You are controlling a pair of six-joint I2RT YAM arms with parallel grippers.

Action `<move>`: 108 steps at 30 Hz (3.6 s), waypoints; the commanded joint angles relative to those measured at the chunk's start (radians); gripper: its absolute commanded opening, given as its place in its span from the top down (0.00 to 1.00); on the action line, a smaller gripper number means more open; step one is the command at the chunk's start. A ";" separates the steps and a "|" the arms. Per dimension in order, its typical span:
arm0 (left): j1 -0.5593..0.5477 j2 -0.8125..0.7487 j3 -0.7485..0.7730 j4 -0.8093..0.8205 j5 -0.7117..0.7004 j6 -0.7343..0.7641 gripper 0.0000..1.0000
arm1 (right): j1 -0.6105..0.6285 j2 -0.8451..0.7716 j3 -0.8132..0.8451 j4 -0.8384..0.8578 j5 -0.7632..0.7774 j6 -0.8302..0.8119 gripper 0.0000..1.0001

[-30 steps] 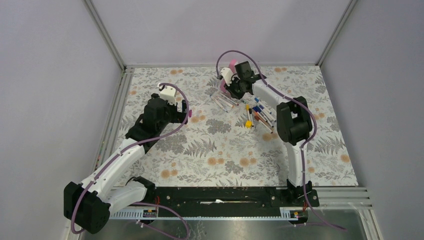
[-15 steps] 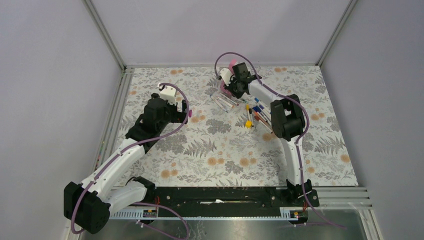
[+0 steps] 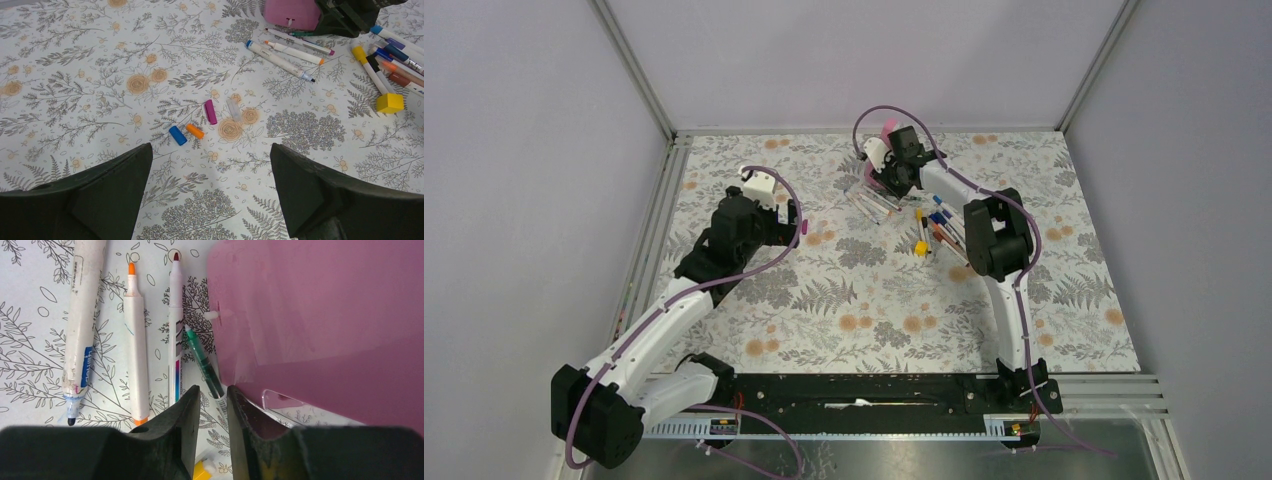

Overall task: Open the pen caps
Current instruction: Place the pen at the center of the board, then pick up the pen from the center of the board.

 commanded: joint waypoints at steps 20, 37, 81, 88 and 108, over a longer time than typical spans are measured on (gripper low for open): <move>0.002 -0.089 -0.024 0.066 0.003 0.006 0.01 | 0.003 -0.675 -0.556 0.006 -0.267 0.037 0.20; 0.004 -0.078 -0.028 0.069 -0.014 0.005 0.01 | -0.495 -1.058 -1.226 0.539 -0.770 0.460 0.04; 0.004 -0.069 -0.024 0.068 0.016 0.002 0.01 | -0.332 -0.613 -0.899 0.135 -0.327 0.115 0.56; 0.004 -0.069 -0.023 0.068 0.018 0.004 0.01 | -0.307 -0.584 -0.906 0.120 -0.307 0.092 0.62; 0.004 -0.081 -0.022 0.066 0.019 0.003 0.01 | -0.271 -0.598 -0.948 0.087 -0.232 0.060 0.88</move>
